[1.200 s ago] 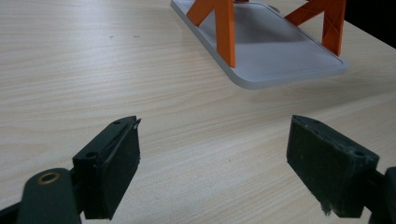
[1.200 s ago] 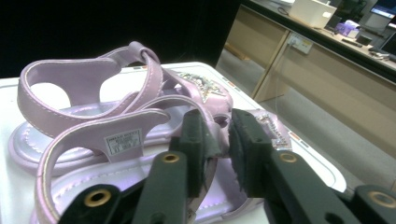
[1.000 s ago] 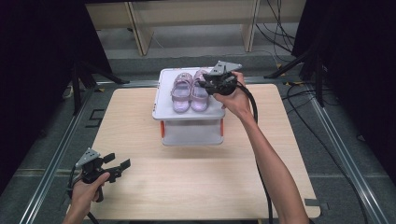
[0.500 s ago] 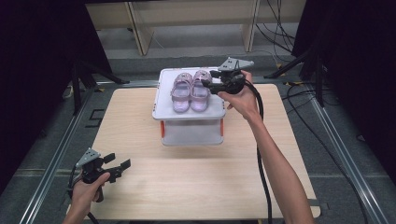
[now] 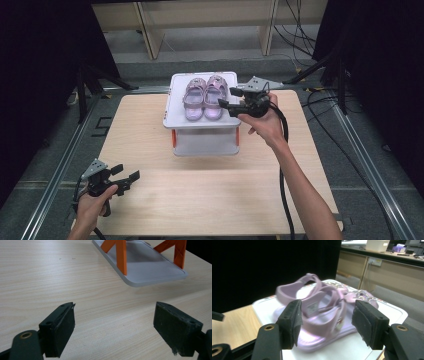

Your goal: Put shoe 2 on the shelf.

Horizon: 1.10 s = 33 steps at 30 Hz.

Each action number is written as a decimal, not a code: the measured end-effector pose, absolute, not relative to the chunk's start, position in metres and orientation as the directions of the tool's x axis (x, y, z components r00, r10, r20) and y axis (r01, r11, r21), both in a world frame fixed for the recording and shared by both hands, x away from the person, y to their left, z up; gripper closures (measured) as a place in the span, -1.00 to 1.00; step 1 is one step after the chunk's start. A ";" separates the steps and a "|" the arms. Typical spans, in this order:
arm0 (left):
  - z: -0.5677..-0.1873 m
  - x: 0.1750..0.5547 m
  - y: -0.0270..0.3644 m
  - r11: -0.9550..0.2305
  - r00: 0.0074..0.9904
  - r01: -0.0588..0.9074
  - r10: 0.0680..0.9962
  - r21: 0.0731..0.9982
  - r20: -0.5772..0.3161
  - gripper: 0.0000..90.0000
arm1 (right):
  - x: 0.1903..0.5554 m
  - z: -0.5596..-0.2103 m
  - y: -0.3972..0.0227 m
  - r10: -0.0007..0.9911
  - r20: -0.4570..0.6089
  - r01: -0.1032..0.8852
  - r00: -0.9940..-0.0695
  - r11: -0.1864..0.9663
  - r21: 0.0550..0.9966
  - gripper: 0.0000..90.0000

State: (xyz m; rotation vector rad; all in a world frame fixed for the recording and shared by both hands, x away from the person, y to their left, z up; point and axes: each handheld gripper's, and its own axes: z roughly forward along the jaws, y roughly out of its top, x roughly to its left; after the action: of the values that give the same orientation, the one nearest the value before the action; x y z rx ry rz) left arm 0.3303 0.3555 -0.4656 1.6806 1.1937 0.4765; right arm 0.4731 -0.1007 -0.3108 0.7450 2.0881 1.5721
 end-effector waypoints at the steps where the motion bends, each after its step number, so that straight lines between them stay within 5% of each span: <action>1: -0.467 0.334 0.356 -0.045 0.476 0.456 0.856 0.889 -0.200 -0.63 | 0.469 -0.312 -0.102 0.630 -0.025 0.142 -0.776 0.213 0.967 -0.12; 9: -0.469 0.331 0.354 -0.005 0.429 0.494 0.871 0.869 -0.238 -0.63 | 0.434 -0.332 -0.111 0.617 0.018 0.139 -0.787 0.150 0.979 -0.17; 32: -0.466 0.332 0.353 -0.045 0.452 0.483 0.868 0.874 -0.205 -0.63 | 0.394 -0.399 -0.124 0.583 0.095 0.254 -0.807 0.197 0.947 -0.31; 33: -0.468 0.333 0.354 -0.051 0.470 0.468 0.860 0.882 -0.200 -0.63 | 0.395 -0.401 -0.125 0.587 0.047 0.207 -0.808 0.208 0.956 -0.31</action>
State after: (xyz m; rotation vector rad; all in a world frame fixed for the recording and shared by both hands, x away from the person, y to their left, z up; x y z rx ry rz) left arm 0.3330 0.3536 -0.4676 1.6885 1.1513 0.4758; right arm 0.3950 -0.1253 -0.4009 0.7445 2.1621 1.6293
